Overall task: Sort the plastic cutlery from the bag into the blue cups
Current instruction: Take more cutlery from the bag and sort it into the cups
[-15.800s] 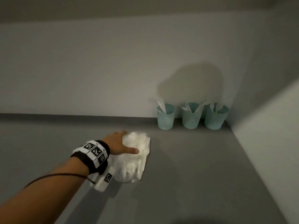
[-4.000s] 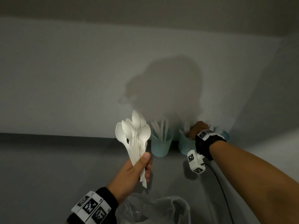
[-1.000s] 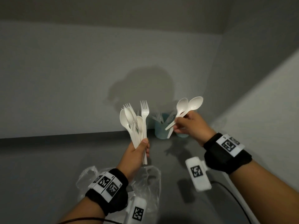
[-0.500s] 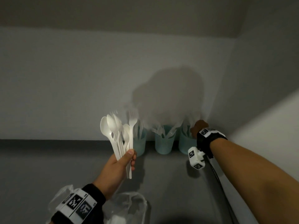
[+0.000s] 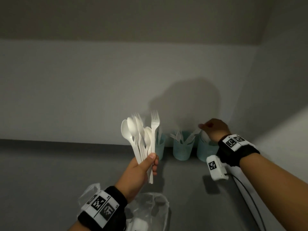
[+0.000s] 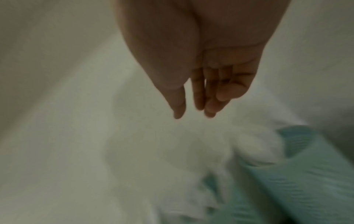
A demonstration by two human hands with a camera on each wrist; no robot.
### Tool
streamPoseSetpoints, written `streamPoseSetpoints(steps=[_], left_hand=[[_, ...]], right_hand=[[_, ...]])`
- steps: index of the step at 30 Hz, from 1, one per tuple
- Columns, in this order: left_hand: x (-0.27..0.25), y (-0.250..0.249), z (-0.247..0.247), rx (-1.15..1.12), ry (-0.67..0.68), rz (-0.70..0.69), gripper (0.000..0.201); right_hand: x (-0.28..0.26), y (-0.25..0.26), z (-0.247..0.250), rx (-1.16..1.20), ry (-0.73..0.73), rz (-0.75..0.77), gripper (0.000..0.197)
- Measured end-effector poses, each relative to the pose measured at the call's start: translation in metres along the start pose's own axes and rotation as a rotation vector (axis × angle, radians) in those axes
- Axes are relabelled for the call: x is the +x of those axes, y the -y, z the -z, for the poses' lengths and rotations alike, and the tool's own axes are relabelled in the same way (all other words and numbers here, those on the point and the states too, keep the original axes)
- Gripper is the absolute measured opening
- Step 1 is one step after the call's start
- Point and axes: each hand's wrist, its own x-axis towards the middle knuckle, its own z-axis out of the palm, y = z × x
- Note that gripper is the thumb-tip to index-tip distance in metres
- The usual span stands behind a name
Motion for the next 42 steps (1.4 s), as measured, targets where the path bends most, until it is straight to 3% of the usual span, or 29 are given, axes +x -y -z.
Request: streamPoseSetpoints(steps=[2,5,8,16,27,34,39,42], left_hand=[[-0.007,-0.003,-0.003,-0.015,0.045,0.007,0.017],[-0.021,-0.005,-0.008,-0.024,0.145,0.026,0.019],[-0.036,-0.003,-0.012,0.001,0.213,0.043,0.021],[-0.066,-0.013,-0.002,0.072,0.264,0.022,0.025],[-0.073,-0.024,0.026,-0.085,0.195,0.045,0.019],[-0.073,-0.037,0.039,-0.142,0.228,0.077,0.022],[-0.069,-0.043,0.047,-0.102,0.266,0.078,0.028],[-0.067,-0.046,0.05,-0.013,0.285,0.08,0.022]], right_hand=[[-0.044,0.032,0.003,0.272,0.101,0.2,0.035],[-0.119,0.074,-0.001,0.628,0.315,0.328,0.019],[-0.158,0.088,-0.011,0.732,0.254,0.35,0.015],[-0.197,0.1,-0.018,0.761,0.173,0.323,0.017],[-0.209,0.127,-0.027,0.893,0.095,0.212,0.017],[-0.23,0.144,-0.044,0.794,0.324,0.223,0.027],[-0.229,0.153,-0.04,0.796,0.387,0.182,0.033],[-0.228,0.16,-0.037,0.745,0.403,0.15,0.029]])
